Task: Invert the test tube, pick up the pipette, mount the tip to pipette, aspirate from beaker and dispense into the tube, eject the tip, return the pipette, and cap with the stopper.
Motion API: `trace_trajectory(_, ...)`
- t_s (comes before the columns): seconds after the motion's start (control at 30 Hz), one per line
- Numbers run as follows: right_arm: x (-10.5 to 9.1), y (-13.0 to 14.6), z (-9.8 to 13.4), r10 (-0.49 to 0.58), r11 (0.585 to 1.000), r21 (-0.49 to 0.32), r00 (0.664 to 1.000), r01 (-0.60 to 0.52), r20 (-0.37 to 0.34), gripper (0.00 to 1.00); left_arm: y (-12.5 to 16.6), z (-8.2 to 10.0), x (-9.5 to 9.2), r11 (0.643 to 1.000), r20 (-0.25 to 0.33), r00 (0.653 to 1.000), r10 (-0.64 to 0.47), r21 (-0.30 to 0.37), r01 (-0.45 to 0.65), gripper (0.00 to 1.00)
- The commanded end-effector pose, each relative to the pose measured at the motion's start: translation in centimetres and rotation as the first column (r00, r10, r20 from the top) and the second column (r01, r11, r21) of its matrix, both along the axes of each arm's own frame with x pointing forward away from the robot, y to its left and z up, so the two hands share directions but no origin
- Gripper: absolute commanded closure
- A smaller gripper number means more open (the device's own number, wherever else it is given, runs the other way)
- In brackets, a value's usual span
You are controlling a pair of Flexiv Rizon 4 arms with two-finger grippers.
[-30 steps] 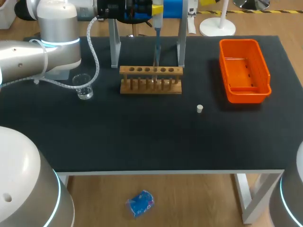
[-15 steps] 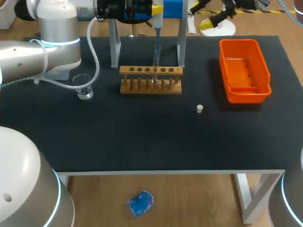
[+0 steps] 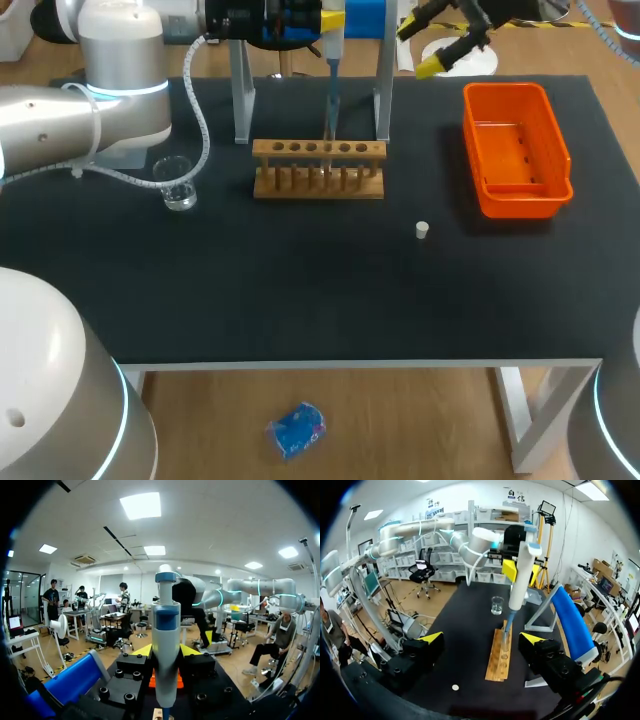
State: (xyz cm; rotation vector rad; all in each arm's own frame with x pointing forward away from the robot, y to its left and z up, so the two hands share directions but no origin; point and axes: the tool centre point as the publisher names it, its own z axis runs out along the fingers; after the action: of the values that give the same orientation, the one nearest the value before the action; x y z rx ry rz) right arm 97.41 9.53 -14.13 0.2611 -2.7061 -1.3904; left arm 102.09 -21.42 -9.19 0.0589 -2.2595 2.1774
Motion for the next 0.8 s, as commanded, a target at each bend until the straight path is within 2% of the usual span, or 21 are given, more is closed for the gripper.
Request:
trace_trajectory(0.03, 0.4, 0.7, -1.9, -0.008, 1.0, -0.025, 1.0, 0.008, 0.008, 0.0, 0.0, 0.1, -0.1, 1.0, -0.001, 1.0, 0.002, 0.001, -0.002, 1.0)
trace_trajectory(0.6, 2.3, 1.4, -8.2, -0.001, 0.998, -0.059, 1.0, 0.001, -0.006, 0.0, 0.0, 0.1, -0.1, 1.0, -0.001, 1.0, 0.002, 0.001, -0.002, 1.0)
trace_trajectory(0.8, 2.8, 1.1, -9.3, -0.013, 0.998, -0.069, 1.0, 0.015, 0.019, 0.0, 0.0, 0.1, -0.1, 1.0, -0.001, 1.0, 0.002, 0.001, -0.002, 1.0)
